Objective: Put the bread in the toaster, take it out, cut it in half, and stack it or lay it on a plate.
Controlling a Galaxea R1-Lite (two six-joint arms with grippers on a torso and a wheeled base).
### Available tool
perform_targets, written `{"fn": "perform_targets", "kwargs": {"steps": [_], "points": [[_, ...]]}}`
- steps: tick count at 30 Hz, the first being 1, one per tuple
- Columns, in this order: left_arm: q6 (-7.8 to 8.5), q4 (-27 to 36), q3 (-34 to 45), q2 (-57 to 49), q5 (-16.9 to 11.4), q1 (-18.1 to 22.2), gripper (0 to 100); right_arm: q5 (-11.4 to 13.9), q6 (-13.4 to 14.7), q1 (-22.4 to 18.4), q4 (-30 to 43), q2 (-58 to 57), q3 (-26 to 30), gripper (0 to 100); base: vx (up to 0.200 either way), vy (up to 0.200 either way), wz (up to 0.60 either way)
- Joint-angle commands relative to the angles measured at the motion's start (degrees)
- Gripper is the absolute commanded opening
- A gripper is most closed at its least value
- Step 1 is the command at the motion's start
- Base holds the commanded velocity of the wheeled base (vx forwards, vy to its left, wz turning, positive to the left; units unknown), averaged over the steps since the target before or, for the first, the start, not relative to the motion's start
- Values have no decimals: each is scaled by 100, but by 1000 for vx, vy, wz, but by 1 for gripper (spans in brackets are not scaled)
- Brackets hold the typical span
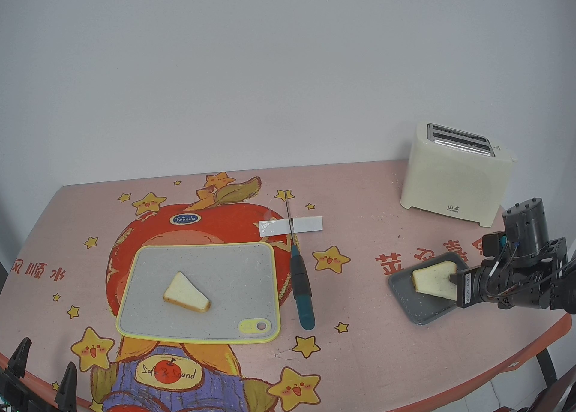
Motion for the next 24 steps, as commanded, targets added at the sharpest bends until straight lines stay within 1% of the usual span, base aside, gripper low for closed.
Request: {"fn": "perform_targets", "kwargs": {"steps": [1,14,15,24], "points": [[2,-1,75,9,3,9,100,-3,2,4,0,51,-28,0,0,0,0],[2,-1,84,9,3,1,100,-21,2,4,0,-11,-45,0,0,0,0],[2,-1,84,9,3,9,100,-21,2,4,0,-19,-45,100,0,0,0],[2,-1,75,9,3,1,100,-12,10,4,0,-55,-89,100,0,0,0]]}}
